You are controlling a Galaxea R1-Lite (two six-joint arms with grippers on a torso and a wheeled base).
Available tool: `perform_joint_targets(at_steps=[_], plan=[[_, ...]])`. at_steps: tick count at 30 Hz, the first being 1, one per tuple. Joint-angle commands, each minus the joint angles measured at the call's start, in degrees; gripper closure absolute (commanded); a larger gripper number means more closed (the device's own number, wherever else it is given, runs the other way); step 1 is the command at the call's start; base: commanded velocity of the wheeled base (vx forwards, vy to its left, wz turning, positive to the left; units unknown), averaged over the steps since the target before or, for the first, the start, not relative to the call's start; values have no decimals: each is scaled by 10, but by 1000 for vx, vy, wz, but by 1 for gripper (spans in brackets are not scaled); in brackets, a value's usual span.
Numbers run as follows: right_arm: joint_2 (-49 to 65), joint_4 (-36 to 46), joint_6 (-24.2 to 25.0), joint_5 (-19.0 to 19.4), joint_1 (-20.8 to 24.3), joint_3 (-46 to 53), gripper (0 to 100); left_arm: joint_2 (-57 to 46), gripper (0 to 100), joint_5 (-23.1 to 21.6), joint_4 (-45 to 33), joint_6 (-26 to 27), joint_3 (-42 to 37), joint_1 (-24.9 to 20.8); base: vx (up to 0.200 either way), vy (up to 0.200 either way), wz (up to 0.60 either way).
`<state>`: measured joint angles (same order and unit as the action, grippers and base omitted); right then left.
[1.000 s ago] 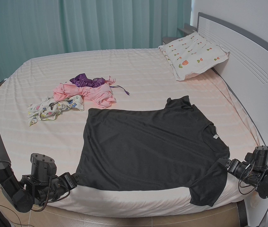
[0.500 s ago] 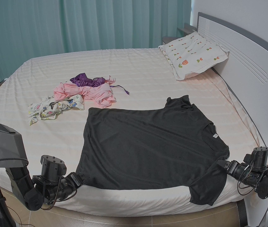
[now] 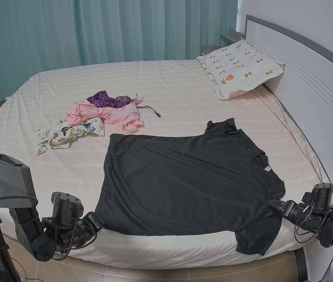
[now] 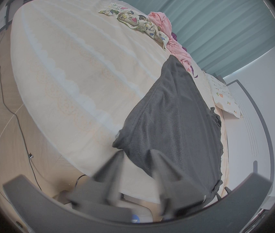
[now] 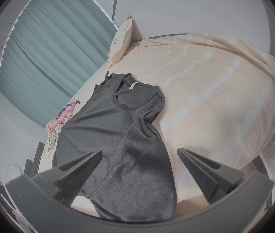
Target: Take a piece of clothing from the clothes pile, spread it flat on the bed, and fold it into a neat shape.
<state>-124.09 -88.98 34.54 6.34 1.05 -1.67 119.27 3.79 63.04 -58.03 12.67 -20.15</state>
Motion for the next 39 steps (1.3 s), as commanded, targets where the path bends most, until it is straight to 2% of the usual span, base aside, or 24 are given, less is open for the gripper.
perform_joint_targets(at_steps=[1,6,13,17,23,28,34,39], plan=[[-3,-7,-1,2,1,1,0,-2,100,1,-4,1,-2,0,0,0,0],[-10,-7,-1,3,0,0,0,-32,100,3,-2,34,-11,7,0,0,0],[-12,-7,-1,5,-4,0,0,-48,100,0,2,30,-12,8,0,0,0],[-26,-7,-7,9,-16,-7,0,-46,100,-48,3,30,-22,22,0,0,0],[-28,-7,-8,46,-28,-8,0,-50,100,-86,3,30,-24,41,0,0,0],[-41,-7,-10,62,-25,-16,0,-50,100,-86,3,30,-24,42,0,0,0],[-56,-7,-34,73,-28,-24,0,-49,100,-85,3,30,-23,45,0,0,0],[-57,-7,-34,98,-28,-29,0,-49,100,-83,3,30,-21,48,0,0,0]])
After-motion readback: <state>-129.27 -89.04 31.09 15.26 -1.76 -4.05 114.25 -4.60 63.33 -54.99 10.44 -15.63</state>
